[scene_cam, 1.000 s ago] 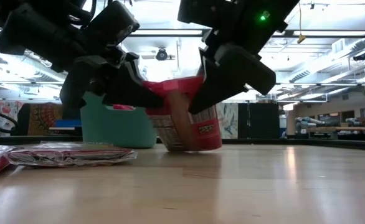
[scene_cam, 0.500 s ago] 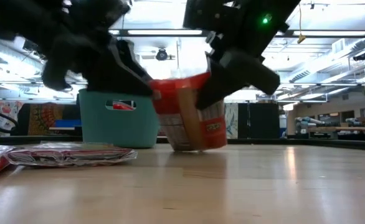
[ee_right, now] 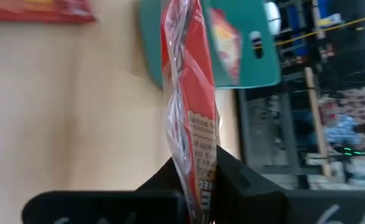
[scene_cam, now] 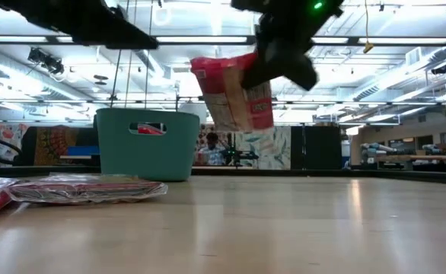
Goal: Sort popcorn bags into baskets
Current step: Put the red popcorn bag into the green bin
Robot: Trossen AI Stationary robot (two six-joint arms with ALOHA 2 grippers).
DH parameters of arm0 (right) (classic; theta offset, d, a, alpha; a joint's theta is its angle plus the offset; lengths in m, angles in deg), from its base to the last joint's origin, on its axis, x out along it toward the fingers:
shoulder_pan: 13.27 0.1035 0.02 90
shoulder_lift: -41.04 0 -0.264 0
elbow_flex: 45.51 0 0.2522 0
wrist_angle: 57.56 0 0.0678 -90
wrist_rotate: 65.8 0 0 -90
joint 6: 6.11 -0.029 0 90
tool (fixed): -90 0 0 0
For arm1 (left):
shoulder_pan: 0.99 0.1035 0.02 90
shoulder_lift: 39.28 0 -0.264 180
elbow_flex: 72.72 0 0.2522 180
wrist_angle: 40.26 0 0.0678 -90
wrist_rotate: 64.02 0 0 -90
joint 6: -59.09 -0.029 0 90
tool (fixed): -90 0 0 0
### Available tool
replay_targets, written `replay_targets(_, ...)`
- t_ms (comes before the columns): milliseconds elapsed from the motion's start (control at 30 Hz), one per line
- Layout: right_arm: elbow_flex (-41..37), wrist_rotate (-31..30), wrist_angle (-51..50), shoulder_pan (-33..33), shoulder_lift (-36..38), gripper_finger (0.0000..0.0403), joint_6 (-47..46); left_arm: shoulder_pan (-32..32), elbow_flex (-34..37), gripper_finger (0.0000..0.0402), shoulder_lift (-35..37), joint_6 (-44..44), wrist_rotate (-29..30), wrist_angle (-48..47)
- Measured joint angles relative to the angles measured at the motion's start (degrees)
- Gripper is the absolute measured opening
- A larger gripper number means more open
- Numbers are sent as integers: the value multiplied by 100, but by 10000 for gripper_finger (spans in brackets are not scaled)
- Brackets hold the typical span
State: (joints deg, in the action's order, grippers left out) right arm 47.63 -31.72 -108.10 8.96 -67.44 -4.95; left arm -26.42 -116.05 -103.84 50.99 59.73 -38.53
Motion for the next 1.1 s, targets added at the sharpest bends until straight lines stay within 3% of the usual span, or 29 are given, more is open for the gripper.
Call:
replay_targets(300,0,-330,1135,-856,-6,36,1930,-22,515,171,1419,6,-15,56)
replay_targets(700,0,1881,3703,-2131,-8,36,4660,-22,1282,171,2775,-112,-59,180)
replay_targets(933,0,3023,4441,-2617,-14,36,4744,17,1759,171,3869,-220,-59,202)
replay_targets(1100,413,3187,4249,-2697,-364,36,4636,31,2089,171,4496,-354,-53,452)
